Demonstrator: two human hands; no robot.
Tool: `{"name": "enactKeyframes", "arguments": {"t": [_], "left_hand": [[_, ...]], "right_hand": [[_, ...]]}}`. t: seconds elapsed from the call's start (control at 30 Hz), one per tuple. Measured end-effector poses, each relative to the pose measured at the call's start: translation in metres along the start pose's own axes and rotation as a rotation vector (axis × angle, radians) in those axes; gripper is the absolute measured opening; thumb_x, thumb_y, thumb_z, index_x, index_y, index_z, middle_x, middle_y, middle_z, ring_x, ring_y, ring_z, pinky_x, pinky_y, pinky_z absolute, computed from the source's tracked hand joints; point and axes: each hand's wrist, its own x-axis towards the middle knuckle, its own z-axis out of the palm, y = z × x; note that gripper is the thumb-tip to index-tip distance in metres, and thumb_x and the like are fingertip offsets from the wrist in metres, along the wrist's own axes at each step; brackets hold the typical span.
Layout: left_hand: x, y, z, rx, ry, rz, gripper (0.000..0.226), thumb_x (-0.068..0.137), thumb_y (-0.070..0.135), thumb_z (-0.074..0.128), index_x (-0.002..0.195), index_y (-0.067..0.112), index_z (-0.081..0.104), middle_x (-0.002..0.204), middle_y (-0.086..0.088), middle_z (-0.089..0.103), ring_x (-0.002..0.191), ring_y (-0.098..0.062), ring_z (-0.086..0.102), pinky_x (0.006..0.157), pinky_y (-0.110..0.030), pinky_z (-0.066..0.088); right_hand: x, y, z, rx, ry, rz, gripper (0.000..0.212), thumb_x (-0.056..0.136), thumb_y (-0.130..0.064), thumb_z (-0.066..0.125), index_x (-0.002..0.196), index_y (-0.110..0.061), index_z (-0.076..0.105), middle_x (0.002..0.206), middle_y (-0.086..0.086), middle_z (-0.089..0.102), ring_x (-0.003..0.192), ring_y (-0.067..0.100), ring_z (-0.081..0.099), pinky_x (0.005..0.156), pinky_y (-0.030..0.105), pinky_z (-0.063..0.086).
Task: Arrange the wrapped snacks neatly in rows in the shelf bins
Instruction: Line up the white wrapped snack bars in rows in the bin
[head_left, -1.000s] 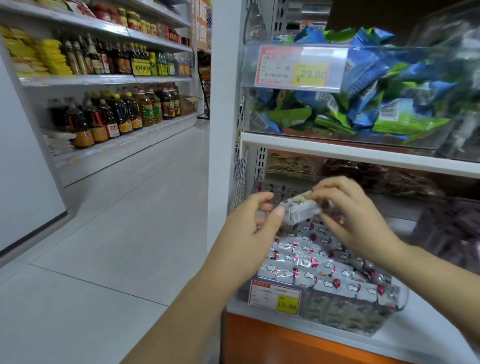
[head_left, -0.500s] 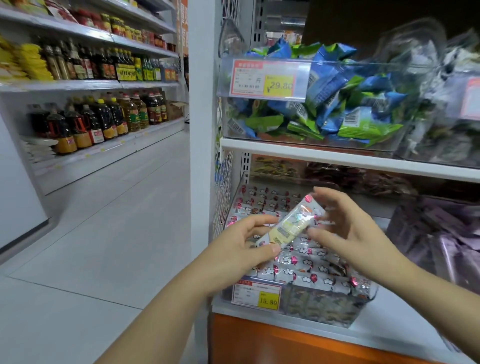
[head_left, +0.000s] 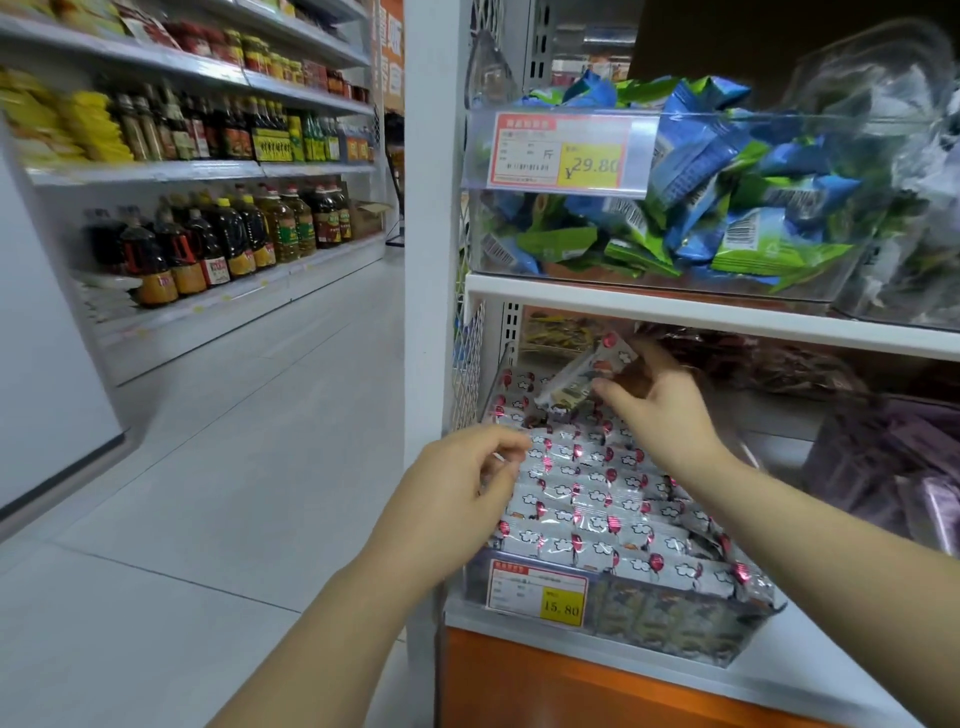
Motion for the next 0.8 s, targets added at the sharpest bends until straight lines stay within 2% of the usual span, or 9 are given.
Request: {"name": "enactKeyframes", "arguments": {"t": [0.07, 0.23, 0.37, 0.47, 0.53, 0.6, 0.7, 0.77, 0.8], "left_hand": [[0.0, -0.002, 0.0, 0.025, 0.003, 0.017, 0.025, 0.096, 0.02, 0.051, 0.114, 0.033, 0.062, 0.09, 0.028, 0.056, 0.084, 0.001, 0.061, 0.076, -0.025, 0.056], [0.003, -0.007, -0.003, 0.006, 0.024, 0.028, 0.023, 0.096, 0.019, 0.051, 0.111, 0.031, 0.064, 0.086, 0.02, 0.061, 0.077, 0.001, 0.062, 0.073, -0.026, 0.057], [0.004, -0.009, -0.001, -0.032, 0.017, 0.01, 0.022, 0.096, 0.02, 0.051, 0.111, 0.031, 0.063, 0.087, 0.018, 0.062, 0.075, -0.003, 0.064, 0.072, -0.03, 0.058], [0.005, -0.01, -0.001, -0.031, 0.023, 0.025, 0.022, 0.096, 0.019, 0.051, 0.111, 0.03, 0.064, 0.088, 0.018, 0.061, 0.077, -0.003, 0.064, 0.072, -0.03, 0.059], [0.004, -0.01, -0.001, -0.022, 0.029, 0.037, 0.023, 0.096, 0.019, 0.051, 0.111, 0.03, 0.064, 0.091, 0.018, 0.061, 0.078, -0.002, 0.063, 0.071, -0.027, 0.058], [0.004, -0.009, 0.0, 0.013, 0.04, 0.049, 0.024, 0.096, 0.018, 0.051, 0.113, 0.03, 0.063, 0.095, 0.021, 0.06, 0.084, 0.002, 0.061, 0.076, -0.021, 0.056], [0.004, -0.004, 0.005, 0.121, 0.036, 0.095, 0.027, 0.096, 0.019, 0.05, 0.118, 0.031, 0.061, 0.102, 0.026, 0.054, 0.093, 0.006, 0.054, 0.085, -0.009, 0.047], [0.005, 0.004, 0.012, 0.224, 0.011, 0.144, 0.029, 0.096, 0.021, 0.05, 0.122, 0.032, 0.059, 0.111, 0.025, 0.053, 0.097, 0.009, 0.048, 0.083, 0.004, 0.034], [0.007, 0.008, 0.017, 0.248, -0.014, 0.16, 0.03, 0.097, 0.023, 0.049, 0.124, 0.033, 0.057, 0.116, 0.023, 0.053, 0.098, 0.009, 0.047, 0.082, 0.004, 0.032]], "right_hand": [[0.008, 0.0, 0.013, -0.108, -0.072, -0.041, 0.052, 0.086, -0.018, 0.066, 0.134, -0.015, 0.046, 0.114, 0.01, 0.063, 0.099, 0.025, 0.059, 0.082, 0.026, 0.044], [0.028, 0.007, 0.034, -0.461, -0.457, -0.063, 0.052, 0.092, -0.027, 0.057, 0.14, -0.019, 0.037, 0.134, 0.008, 0.051, 0.115, 0.025, 0.053, 0.093, 0.029, 0.042], [0.036, 0.014, 0.047, -0.649, -0.691, -0.011, 0.04, 0.099, -0.029, 0.045, 0.137, -0.017, 0.044, 0.124, 0.01, 0.059, 0.091, 0.016, 0.058, 0.078, 0.027, 0.046], [0.036, 0.015, 0.047, -0.677, -0.782, -0.038, 0.039, 0.102, -0.03, 0.035, 0.132, -0.013, 0.052, 0.122, 0.009, 0.059, 0.104, 0.021, 0.057, 0.088, 0.029, 0.044], [0.033, 0.011, 0.035, -0.641, -0.755, -0.048, 0.04, 0.102, -0.032, 0.033, 0.136, -0.015, 0.048, 0.135, 0.006, 0.052, 0.119, 0.02, 0.05, 0.098, 0.027, 0.037], [0.027, 0.009, 0.016, -0.574, -0.642, -0.069, 0.04, 0.102, -0.031, 0.035, 0.138, -0.019, 0.045, 0.143, 0.001, 0.046, 0.127, 0.018, 0.045, 0.1, 0.024, 0.033], [0.01, 0.012, -0.022, -0.572, -0.526, -0.093, 0.036, 0.1, -0.028, 0.04, 0.133, -0.02, 0.052, 0.136, 0.0, 0.054, 0.123, 0.018, 0.05, 0.092, 0.021, 0.036], [-0.005, 0.021, -0.046, -0.66, -0.516, -0.108, 0.034, 0.099, -0.028, 0.043, 0.128, -0.022, 0.058, 0.13, -0.002, 0.059, 0.119, 0.018, 0.054, 0.094, 0.026, 0.04], [-0.014, 0.027, -0.056, -0.712, -0.505, -0.117, 0.033, 0.098, -0.031, 0.043, 0.127, -0.024, 0.059, 0.128, -0.004, 0.06, 0.118, 0.018, 0.054, 0.097, 0.032, 0.042]]}}
